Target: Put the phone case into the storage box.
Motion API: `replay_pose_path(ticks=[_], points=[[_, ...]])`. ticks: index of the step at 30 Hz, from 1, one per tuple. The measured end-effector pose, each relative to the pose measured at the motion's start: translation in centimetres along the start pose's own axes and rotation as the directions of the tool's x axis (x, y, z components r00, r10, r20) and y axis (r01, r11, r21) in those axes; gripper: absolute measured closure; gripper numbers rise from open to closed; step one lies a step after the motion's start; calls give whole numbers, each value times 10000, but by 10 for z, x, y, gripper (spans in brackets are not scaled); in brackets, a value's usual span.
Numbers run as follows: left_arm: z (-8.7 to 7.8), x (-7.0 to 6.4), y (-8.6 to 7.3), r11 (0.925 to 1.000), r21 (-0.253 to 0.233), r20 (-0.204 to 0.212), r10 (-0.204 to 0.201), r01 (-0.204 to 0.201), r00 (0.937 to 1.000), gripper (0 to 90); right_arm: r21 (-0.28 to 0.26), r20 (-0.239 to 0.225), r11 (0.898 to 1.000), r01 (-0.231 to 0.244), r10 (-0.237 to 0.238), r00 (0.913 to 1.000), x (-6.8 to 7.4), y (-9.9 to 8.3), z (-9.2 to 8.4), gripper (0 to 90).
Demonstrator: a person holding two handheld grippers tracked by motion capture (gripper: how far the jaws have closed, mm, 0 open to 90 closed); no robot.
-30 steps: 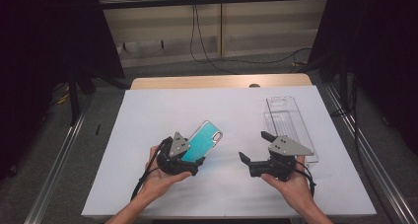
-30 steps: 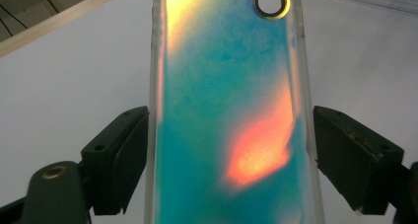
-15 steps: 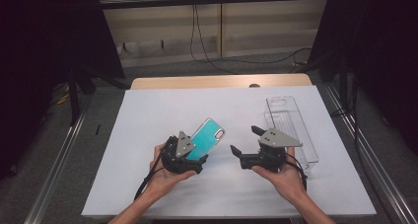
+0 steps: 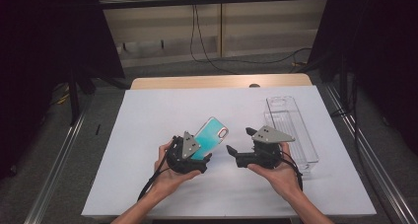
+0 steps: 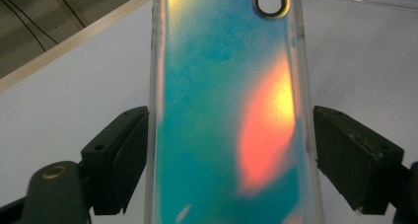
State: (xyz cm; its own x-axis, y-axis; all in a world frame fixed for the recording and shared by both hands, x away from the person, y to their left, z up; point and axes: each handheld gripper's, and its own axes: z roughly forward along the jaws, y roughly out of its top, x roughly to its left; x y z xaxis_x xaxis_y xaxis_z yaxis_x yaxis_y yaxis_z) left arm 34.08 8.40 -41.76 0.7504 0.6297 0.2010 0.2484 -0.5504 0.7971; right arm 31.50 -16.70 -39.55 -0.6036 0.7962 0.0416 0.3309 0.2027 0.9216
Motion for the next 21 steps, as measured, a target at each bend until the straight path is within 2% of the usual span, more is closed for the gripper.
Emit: replay_pose_path(ticks=[4, 8, 15, 18, 21], points=[[-1, -1, 2, 9999, -172, -161, -11, 8, 9999, 174, 268, -6, 9995, -144, 144, 9999, -2, 3, 0, 141], [3, -2, 5, 9999, -137, -71, -56, 55, 10000, 174, 676, -21, 9973, -274, 276, 9996, -4, 7, 1, 141], [9, -5, 11, 9997, -224, -168, 23, -27, 9999, 174, 724, 56, 9965, -417, 414, 9991, -6, 13, 3, 155], [11, -5, 14, 9996, -255, -203, 96, -102, 9997, 174, 670, 104, 9957, -632, 626, 9980, -7, 13, 4, 170], [14, -7, 17, 9992, -406, -265, 50, -61, 9996, 174, 621, 336, 9953, -738, 719, 9968, -9, 14, 4, 187]])
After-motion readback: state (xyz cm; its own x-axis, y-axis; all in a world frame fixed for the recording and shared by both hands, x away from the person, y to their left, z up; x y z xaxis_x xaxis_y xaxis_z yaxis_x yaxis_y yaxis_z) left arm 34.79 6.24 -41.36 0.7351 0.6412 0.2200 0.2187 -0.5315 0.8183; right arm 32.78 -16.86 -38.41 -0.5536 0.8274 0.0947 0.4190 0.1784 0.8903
